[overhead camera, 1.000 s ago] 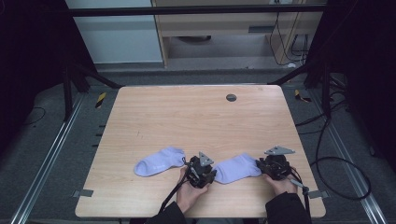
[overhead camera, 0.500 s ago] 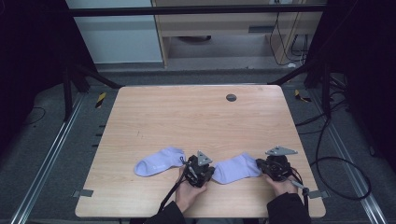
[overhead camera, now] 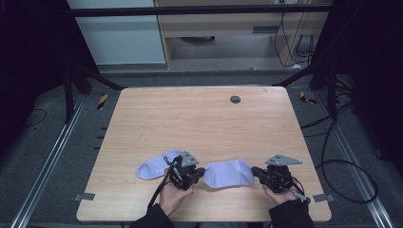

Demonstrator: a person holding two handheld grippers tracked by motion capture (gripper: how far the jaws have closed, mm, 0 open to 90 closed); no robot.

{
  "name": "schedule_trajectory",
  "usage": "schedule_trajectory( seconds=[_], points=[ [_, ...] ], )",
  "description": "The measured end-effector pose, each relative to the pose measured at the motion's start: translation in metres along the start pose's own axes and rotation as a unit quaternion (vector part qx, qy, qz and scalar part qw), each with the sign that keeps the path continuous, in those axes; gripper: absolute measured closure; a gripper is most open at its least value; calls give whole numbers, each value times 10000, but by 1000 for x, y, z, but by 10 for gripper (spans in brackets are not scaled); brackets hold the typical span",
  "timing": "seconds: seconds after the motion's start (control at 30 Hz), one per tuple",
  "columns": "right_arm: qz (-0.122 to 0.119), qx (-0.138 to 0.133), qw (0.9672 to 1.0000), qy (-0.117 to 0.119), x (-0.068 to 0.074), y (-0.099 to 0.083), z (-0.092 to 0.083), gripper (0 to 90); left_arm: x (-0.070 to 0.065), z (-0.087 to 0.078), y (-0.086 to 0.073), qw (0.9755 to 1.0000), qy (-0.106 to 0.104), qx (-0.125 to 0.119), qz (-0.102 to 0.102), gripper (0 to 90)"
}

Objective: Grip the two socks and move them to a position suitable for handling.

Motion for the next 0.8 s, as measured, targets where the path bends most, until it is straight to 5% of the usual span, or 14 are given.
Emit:
schedule_trajectory(
  seconds=[0.4,0.6,0.8],
  points=[
    [-209,272,9983,470,39,-4,27,871,29,-16,-34,9993,204,304,-56,890],
    [-265,400,9980,403,40,-8,34,866,31,-9,-39,9989,238,393,-92,885],
    [-209,371,9986,323,38,-9,33,777,34,-16,-36,9992,331,178,-165,789]
  ],
)
Point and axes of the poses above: each handheld gripper's, and its own axes: z roughly forward along the jaws, y roughly out of its top, x roughly to its left, the point moved 2 cm from there along z, roughly forward along the jaws, and after that the axes turned 3 degrees about -z, right-handed, at the moved point
